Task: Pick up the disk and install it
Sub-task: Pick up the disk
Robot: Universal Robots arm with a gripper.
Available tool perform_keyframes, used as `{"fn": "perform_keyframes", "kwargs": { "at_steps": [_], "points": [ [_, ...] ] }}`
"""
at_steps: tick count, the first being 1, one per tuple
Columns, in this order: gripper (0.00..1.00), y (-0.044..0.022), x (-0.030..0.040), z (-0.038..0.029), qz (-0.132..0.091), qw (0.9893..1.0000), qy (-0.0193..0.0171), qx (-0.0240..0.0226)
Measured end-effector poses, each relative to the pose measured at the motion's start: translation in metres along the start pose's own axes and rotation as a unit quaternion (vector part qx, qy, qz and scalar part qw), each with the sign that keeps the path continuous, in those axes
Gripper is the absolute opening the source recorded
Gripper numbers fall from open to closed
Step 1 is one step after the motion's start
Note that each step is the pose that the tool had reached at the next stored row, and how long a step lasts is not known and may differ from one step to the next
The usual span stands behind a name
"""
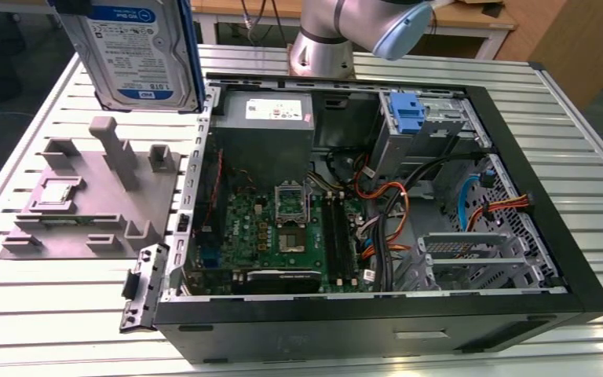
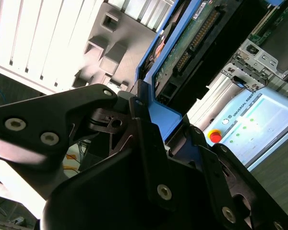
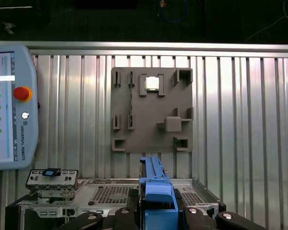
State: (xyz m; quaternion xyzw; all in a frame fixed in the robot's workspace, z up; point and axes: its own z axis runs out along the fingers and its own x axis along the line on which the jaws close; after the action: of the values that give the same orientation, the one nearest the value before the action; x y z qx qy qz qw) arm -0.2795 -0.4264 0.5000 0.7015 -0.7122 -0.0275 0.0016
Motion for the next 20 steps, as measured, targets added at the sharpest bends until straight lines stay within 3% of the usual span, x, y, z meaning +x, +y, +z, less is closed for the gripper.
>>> {"fn": "perform_keyframes", "kwargs": {
  "at_steps": [5,16,20],
  "points": [
    [0.37,-0.0043,-0.0001,-0.0002,0.0,1.0,0.0,0.0],
    [0.37,-0.0049,-0.0001,-0.0002,0.0,1.0,0.0,0.0],
    [0.37,-0.0094,-0.0001,-0.0004,0.0,1.0,0.0,0.0]
  ]
}}
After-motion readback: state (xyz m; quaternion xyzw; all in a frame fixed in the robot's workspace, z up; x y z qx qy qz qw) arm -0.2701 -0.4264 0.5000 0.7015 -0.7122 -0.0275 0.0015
